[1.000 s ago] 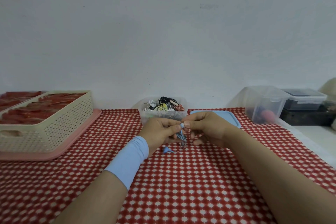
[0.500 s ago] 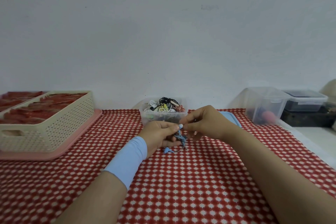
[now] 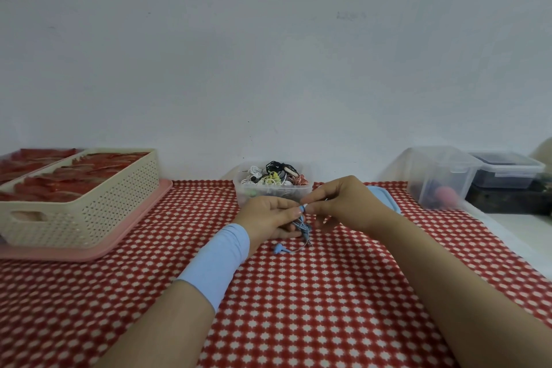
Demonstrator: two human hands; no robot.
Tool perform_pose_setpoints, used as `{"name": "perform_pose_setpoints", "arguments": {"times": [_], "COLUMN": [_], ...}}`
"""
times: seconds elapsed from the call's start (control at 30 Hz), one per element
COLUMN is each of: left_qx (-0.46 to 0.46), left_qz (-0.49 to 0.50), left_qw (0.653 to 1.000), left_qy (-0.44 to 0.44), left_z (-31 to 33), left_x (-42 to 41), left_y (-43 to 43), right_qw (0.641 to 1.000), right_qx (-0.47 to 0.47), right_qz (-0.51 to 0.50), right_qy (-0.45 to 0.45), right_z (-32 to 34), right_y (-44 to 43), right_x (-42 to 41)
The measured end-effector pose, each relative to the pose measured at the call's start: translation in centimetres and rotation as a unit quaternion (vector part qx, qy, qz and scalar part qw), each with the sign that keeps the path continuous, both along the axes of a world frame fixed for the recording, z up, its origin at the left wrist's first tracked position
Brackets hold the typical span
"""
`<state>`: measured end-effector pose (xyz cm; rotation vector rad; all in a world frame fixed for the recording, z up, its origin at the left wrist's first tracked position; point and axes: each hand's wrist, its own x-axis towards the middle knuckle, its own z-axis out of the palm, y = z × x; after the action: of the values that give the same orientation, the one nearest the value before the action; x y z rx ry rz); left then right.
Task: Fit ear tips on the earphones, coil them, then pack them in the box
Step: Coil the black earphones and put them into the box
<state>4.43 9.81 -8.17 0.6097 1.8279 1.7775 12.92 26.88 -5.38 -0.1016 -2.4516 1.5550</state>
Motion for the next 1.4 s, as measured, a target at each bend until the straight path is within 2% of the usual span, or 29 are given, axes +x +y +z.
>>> {"name": "perform_pose_setpoints", "arguments": {"times": [0.3,0.6,0.8,0.93,1.2,1.4], "left_qx": [0.007,-0.027,-0.060,-0.081,-0.009,0.043], "left_qz": [0.008,-0.062,-0.050,-0.035,-0.058,-0.097], "left_qw": [1.000,0.997,0.993,0.986,0.996,0.994], "left_qy": [0.015,0.028,0.092,0.140,0.060,0.004], "left_z": [0.09,0.34,0.93,0.47,0.13,0.45], "left_x": [0.04,0.04,0.24,0.09,0.59,0.81], "left_y": [-0.31,-0.73,-0.87,-0.61,-0.28,-0.45], "right_qw": [0.997,0.991,0.976,0.973,0.966,0.973], "right_qx": [-0.049,-0.068,-0.139,-0.145,-0.174,-0.174], "right_qz": [0.044,0.071,0.066,0.062,0.082,0.105], "right_qy": [-0.029,-0.090,-0.152,-0.169,-0.171,-0.110], "right_z": [0.17,0.10,0.17,0.32,-0.01,-0.52], "right_y": [0.01,0.59,0.36,0.49,0.51,0.43], "right_x": [0.40,0.68,0.62,0.69,0.65,0.66]}}
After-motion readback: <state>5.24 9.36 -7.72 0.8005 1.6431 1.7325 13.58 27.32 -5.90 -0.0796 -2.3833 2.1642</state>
